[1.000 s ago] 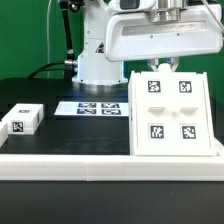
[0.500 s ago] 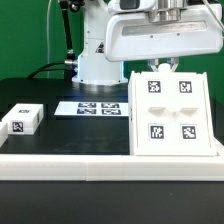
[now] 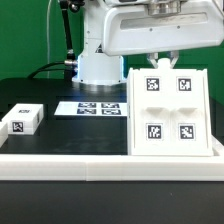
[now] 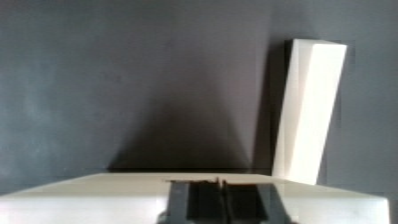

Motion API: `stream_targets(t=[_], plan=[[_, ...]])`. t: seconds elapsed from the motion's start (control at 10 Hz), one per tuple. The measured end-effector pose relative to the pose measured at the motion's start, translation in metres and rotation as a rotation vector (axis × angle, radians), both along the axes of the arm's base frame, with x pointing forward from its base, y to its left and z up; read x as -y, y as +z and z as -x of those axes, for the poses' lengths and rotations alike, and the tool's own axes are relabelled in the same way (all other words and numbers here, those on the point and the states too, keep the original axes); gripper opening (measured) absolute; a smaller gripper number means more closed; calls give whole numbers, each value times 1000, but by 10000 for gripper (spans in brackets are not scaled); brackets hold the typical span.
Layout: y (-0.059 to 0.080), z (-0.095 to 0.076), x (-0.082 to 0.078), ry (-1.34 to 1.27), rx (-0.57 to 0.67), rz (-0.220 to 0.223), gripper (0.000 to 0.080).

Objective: Assemble cabinet

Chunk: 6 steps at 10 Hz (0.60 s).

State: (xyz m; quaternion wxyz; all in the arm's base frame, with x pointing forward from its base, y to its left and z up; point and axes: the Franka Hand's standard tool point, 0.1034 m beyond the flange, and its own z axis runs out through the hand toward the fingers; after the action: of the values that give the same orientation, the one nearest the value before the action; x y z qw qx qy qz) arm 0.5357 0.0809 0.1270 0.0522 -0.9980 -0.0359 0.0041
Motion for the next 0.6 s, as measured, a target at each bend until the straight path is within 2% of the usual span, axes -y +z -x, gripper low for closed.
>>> stream_targets(t=[0.1,0.6], plan=[[0,0,-4,8,-4,9,2],[-3,3,-3,25,-10,9,2]])
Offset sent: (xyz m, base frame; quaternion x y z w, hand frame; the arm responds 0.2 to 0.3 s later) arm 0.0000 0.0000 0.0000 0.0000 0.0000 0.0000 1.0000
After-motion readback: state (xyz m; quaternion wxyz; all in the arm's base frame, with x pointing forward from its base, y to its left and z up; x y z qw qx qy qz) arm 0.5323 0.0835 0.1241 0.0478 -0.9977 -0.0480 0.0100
